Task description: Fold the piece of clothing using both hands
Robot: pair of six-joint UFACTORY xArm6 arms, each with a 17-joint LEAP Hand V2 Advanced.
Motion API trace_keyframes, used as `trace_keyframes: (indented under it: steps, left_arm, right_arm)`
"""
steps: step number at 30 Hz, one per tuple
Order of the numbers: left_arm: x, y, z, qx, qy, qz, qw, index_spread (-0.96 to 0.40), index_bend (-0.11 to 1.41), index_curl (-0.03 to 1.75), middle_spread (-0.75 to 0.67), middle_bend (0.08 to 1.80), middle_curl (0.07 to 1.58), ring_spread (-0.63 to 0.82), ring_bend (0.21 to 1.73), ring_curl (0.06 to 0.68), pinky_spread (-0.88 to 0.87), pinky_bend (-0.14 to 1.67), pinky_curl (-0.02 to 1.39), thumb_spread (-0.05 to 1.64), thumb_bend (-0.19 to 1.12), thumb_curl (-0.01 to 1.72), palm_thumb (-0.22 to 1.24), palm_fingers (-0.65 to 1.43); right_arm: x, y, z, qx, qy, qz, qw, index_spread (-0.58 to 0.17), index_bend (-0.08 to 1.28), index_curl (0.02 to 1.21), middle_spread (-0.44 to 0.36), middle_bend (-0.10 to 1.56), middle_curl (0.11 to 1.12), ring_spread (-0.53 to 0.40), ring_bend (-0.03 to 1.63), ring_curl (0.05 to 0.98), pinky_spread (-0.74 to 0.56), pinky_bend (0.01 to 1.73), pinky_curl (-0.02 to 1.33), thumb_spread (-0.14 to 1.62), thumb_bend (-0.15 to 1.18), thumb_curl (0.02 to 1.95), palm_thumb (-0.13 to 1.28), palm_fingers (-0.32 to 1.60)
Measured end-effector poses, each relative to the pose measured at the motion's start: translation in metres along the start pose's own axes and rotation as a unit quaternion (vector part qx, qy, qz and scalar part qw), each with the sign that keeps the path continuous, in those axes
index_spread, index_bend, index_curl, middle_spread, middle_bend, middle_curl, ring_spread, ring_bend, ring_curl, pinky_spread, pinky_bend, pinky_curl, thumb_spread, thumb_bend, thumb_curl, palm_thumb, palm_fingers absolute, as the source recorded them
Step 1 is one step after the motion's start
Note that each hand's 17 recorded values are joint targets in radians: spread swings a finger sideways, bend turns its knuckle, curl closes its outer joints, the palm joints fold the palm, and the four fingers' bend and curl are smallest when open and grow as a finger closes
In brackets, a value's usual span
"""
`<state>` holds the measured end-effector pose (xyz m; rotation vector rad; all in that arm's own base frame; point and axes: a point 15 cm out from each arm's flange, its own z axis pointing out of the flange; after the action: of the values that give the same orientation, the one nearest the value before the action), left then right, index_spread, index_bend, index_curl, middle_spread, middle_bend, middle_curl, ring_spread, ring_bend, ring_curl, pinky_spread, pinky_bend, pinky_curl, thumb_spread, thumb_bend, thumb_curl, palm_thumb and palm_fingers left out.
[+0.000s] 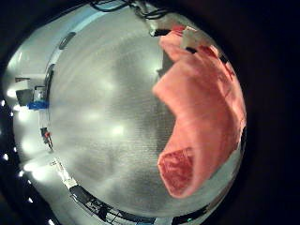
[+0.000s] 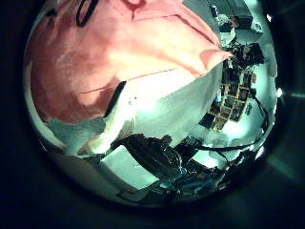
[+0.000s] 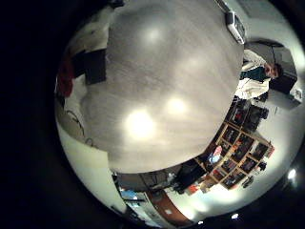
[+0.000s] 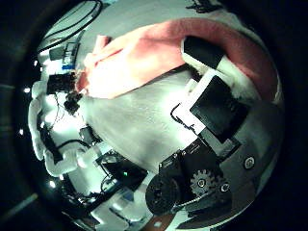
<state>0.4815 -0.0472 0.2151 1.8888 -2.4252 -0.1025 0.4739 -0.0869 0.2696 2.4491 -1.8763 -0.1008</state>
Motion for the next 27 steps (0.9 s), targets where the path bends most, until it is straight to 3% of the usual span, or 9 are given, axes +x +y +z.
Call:
trace_keyframes:
  steps: [5, 12, 21, 27]
  left_arm:
    - [-0.001, 0.007, -0.027, 0.020, 0.003, -0.001, 0.9998, -0.08, 0.19, 0.43, 0.04, 0.18, 0.33, 0.23, 0.60, 0.212, 0.30, 0.25, 0.37, 1.27, -0.01, 0.31, 0.43, 0.22]
    - [-0.036, 0.034, -0.058, 0.031, 0.002, -0.023, 0.9993, -0.08, 0.19, 0.43, 0.04, 0.18, 0.33, 0.23, 0.59, 0.213, 0.30, 0.25, 0.37, 1.27, -0.01, 0.30, 0.43, 0.22]
    - [-0.084, 0.069, -0.064, 0.033, 0.006, -0.059, 0.9977, -0.08, 0.19, 0.43, 0.04, 0.18, 0.33, 0.22, 0.58, 0.212, 0.30, 0.24, 0.36, 1.26, -0.01, 0.31, 0.44, 0.23]
    - [-0.100, 0.088, -0.067, 0.037, 0.005, -0.072, 0.9967, -0.09, 0.19, 0.44, 0.04, 0.18, 0.33, 0.22, 0.58, 0.211, 0.30, 0.24, 0.36, 1.26, -0.01, 0.31, 0.44, 0.24]
  right_arm:
    - [-0.033, -0.011, -0.025, 0.028, 0.002, -0.028, 0.999, -0.328, 1.01, 0.84, -0.182, 1.23, 0.89, -0.255, 1.34, 0.763, -0.28, 1.16, 0.90, 1.14, -0.01, 0.72, 1.02, 0.92]
    - [-0.111, -0.030, -0.057, 0.066, -0.009, -0.087, 0.994, -0.331, 1.02, 0.86, -0.186, 1.24, 0.91, -0.264, 1.36, 0.781, -0.29, 1.16, 0.95, 1.15, -0.01, 0.74, 1.02, 0.91]
    - [-0.234, -0.056, -0.073, 0.081, -0.007, -0.182, 0.980, -0.335, 1.02, 0.88, -0.190, 1.23, 0.93, -0.270, 1.36, 0.799, -0.29, 1.17, 0.99, 1.15, -0.01, 0.76, 1.01, 0.89]
    - [-0.305, -0.087, -0.072, 0.085, -0.005, -0.230, 0.969, -0.331, 1.02, 0.88, -0.192, 1.23, 0.94, -0.272, 1.36, 0.807, -0.29, 1.16, 1.01, 1.14, -0.01, 0.78, 1.02, 0.89]
